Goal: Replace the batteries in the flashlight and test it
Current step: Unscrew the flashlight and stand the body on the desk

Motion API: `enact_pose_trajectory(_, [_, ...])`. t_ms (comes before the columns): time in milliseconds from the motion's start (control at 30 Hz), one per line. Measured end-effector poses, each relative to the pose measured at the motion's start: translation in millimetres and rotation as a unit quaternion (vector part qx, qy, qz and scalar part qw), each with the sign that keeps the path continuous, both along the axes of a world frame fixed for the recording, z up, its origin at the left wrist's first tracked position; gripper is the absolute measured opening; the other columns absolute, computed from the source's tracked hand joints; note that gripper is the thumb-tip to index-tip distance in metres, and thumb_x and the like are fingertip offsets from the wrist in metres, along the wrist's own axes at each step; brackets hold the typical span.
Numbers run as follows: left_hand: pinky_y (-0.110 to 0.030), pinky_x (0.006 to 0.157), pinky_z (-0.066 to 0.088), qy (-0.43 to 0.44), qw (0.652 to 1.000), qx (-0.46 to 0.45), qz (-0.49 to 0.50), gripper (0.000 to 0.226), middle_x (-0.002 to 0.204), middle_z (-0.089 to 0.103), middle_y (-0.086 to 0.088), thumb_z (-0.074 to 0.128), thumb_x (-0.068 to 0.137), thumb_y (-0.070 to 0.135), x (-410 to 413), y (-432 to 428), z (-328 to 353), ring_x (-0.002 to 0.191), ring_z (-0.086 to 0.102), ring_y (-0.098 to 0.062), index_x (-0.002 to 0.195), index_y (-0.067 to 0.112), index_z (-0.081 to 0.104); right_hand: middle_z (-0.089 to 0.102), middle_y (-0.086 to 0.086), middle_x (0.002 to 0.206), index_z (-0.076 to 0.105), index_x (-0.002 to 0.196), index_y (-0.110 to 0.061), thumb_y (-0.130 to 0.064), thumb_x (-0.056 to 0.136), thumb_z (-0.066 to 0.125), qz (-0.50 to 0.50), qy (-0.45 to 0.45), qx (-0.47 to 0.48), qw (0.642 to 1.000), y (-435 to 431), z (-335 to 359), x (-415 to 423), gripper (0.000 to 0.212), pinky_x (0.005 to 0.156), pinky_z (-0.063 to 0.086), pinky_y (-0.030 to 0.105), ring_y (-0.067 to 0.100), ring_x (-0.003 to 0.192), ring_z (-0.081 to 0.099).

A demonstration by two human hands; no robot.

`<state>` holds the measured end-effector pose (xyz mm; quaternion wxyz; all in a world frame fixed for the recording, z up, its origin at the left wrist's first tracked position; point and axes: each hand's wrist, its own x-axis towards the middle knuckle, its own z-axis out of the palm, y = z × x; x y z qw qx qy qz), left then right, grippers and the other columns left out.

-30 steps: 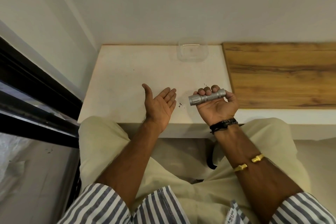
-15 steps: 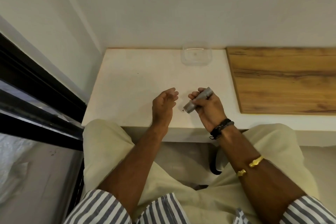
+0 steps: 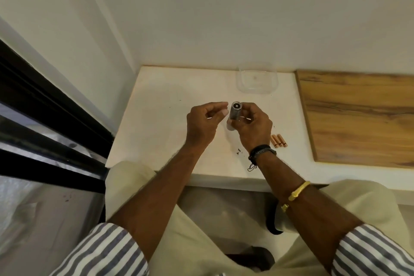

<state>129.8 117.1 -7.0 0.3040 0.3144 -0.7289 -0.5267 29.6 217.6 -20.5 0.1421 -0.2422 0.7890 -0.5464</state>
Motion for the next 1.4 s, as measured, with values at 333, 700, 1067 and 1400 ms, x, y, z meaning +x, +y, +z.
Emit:
enact_pose_trajectory(333, [-0.024,0.09,0.055,0.005,1.0,0.006,-0.026,0.045,0.107,0.075,-0.001,0.043,0.088,-0.014,-52.7,-81.3,6.7,0.099,0.071,-0.006,0.114,0.007,0.072,0.078,-0.001,0.109,0.075,0.119,-0.014,0.0,0.082,0.074,0.004,0.018,-0.015,1.0,-91.6,15.0,-55.4,0.039,0.095,0.057,0.027,0.013,0.101,0.072])
enact_pose_trajectory(700, [-0.023,0.102,0.048,-0.054,0.996,-0.006,-0.072,0.062,0.127,0.067,-0.002,0.034,0.084,-0.02,-106.1,-156.7,-10.5,0.115,0.065,-0.008,0.13,0.01,0.063,0.079,0.005,0.105,0.076,0.116,-0.014,-0.006,0.088,0.072,0.039,0.068,0.029,0.996,-168.9,0.1,-113.9,0.03,0.1,0.055,0.041,0.025,0.101,0.072])
enact_pose_trajectory(1067, [-0.025,0.099,0.051,-0.04,0.995,0.015,-0.093,0.06,0.128,0.067,-0.003,0.038,0.083,-0.021,-122.5,-179.7,-25.9,0.112,0.066,-0.008,0.129,0.008,0.063,0.079,0.004,0.103,0.077,0.114,-0.015,-0.013,0.089,0.073,0.032,0.08,0.041,0.995,-187.1,-15.0,-124.7,0.025,0.099,0.054,0.034,0.021,0.099,0.074])
enact_pose_trajectory(1400, [-0.021,0.099,0.05,-0.049,0.995,0.019,-0.085,0.057,0.128,0.066,-0.004,0.039,0.087,-0.021,-127.5,-183.2,-28.7,0.115,0.064,-0.01,0.132,0.006,0.061,0.078,0.003,0.105,0.075,0.113,-0.011,-0.008,0.083,0.078,0.006,0.094,0.046,0.994,-193.1,-17.2,-125.5,0.031,0.094,0.053,0.022,0.017,0.097,0.073])
